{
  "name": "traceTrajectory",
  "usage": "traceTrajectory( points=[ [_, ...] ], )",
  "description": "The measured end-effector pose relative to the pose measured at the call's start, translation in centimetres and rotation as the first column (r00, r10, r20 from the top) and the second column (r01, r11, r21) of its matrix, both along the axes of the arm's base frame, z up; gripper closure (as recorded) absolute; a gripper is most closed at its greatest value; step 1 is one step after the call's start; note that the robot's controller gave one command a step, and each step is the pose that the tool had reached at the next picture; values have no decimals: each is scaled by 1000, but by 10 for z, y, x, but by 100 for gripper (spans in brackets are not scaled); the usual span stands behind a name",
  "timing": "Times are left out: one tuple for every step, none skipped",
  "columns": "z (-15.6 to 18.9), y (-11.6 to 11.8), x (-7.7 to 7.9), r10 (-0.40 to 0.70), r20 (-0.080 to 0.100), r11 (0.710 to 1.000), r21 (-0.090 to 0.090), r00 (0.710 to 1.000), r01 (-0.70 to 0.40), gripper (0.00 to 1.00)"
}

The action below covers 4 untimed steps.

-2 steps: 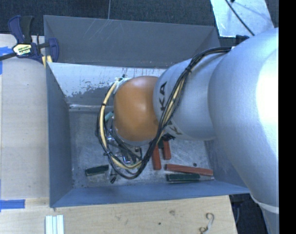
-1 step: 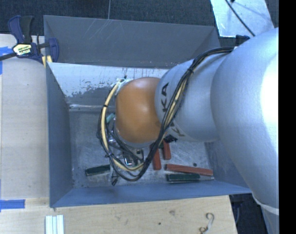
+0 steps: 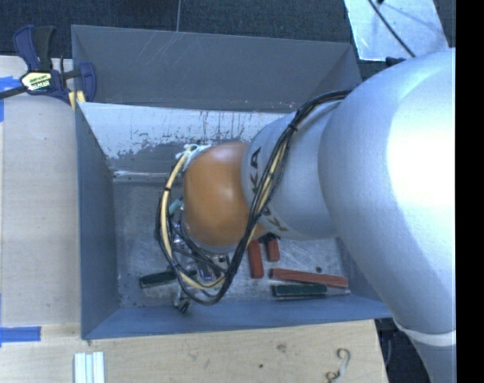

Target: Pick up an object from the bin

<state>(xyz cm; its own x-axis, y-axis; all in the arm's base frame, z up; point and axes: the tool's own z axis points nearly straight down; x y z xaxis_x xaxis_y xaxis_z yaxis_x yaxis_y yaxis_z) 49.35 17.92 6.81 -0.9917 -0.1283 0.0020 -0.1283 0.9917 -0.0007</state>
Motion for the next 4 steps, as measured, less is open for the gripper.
traceTrajectory(
  points=[
    [0,-1,1,-3,1,1000,1,1000,3,0],
    [2,0,2,-4,6,1000,2,1000,4,100],
    [57,0,4,-7,9,1000,4,1000,7,100],
    [64,0,5,-10,6,1000,3,1000,10,100]
  ],
)
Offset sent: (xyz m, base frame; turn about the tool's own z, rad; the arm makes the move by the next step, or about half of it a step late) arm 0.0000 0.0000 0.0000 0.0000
